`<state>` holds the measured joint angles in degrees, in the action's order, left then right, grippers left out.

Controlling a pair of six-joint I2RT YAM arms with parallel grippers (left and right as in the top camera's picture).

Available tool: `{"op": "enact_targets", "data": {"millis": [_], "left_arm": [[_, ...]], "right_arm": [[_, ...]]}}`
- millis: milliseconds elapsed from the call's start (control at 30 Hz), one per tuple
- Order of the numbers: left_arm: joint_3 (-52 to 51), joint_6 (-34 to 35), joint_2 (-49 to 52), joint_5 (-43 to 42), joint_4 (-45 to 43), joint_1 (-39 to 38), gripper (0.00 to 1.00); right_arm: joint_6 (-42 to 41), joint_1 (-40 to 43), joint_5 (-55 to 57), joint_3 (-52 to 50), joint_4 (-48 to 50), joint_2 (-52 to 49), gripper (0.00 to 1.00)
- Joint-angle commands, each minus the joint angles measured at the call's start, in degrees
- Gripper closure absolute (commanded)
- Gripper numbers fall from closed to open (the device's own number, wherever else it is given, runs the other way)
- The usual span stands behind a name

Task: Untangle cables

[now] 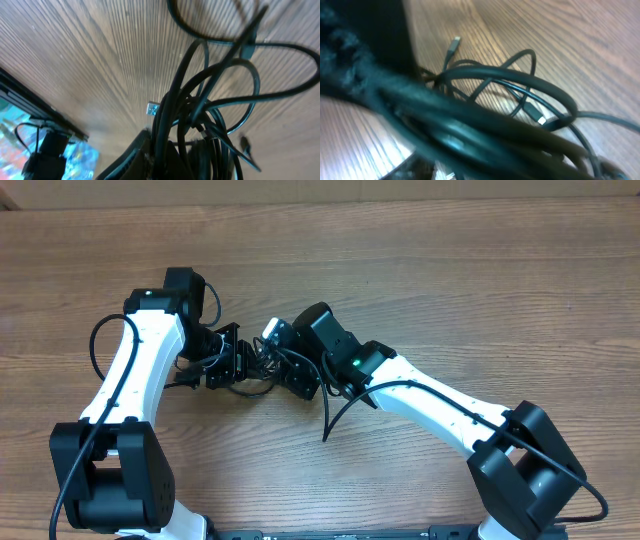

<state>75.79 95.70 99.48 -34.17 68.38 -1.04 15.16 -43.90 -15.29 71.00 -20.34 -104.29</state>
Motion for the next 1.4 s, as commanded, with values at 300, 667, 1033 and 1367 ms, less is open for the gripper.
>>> {"op": "enact_targets", "data": {"millis": [300, 667, 1033, 1367], "left_arm": [[0.87, -8.96, -0.39, -9.64, 0.33, 1.62, 0.96], [0.87, -6.69, -0.39, 6.23, -3.72, 10.38, 0.96], [0.87, 2.27, -0.39, -5.07, -8.55, 15.65, 0.96], [0.87, 2.14, -0.39, -12.39, -22.16, 15.47, 0.96]], "right_arm": [[-1.75, 0.96, -3.48, 0.15, -3.39, -1.66, 0.96], [-4.44, 10.88, -12.48, 1.14, -16.31, 13.73, 0.96], [-4.42, 25.40, -22.05, 1.01, -20.22, 19.52, 0.96], [-6.01, 25.64, -15.63, 0.96, -30.34, 19.30, 0.61]]}}
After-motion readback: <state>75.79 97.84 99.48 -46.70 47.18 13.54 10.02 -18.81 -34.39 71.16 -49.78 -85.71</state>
